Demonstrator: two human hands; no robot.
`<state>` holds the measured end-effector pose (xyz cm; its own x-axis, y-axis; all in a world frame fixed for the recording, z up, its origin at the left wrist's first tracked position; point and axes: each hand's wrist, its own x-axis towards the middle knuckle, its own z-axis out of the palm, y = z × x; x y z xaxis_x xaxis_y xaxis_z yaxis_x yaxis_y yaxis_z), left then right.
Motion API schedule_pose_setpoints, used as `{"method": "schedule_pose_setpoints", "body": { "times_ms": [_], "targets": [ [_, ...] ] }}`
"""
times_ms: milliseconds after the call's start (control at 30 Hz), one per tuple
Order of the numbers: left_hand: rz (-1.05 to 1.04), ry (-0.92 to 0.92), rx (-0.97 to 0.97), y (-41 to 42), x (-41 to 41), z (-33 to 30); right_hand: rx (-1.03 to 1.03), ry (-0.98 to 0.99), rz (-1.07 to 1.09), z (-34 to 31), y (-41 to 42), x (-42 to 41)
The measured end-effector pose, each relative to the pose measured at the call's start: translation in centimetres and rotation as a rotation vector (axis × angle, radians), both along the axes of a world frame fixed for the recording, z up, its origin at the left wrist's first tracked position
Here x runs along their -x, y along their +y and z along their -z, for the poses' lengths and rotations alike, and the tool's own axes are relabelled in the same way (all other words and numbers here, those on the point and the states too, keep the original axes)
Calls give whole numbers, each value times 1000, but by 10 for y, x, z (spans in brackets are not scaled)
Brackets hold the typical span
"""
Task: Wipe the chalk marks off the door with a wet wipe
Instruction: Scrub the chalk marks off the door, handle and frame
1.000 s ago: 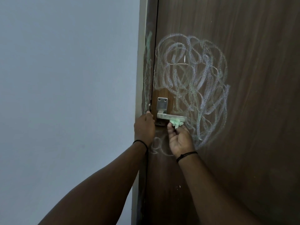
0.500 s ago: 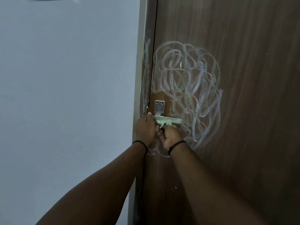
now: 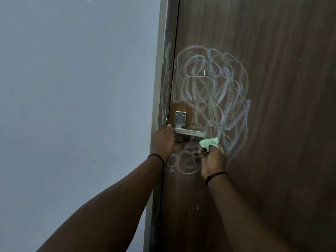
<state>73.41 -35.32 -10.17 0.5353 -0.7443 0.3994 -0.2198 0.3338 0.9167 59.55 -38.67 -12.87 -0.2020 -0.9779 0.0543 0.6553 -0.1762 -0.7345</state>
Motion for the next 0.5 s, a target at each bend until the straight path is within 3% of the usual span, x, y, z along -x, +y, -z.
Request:
{"method": "schedule_pose_setpoints", "body": {
  "times_ms": [133,367,500],
  "targets": [
    [4,-17,3,1,5,-1,8,273,203,-8,3,15],
    [-29,-125,33,0,4,1,51,410,254,-30,2,17],
    [-54,-382,95,-1,1,0,371,858,471,-29,14,11]
  ]
}}
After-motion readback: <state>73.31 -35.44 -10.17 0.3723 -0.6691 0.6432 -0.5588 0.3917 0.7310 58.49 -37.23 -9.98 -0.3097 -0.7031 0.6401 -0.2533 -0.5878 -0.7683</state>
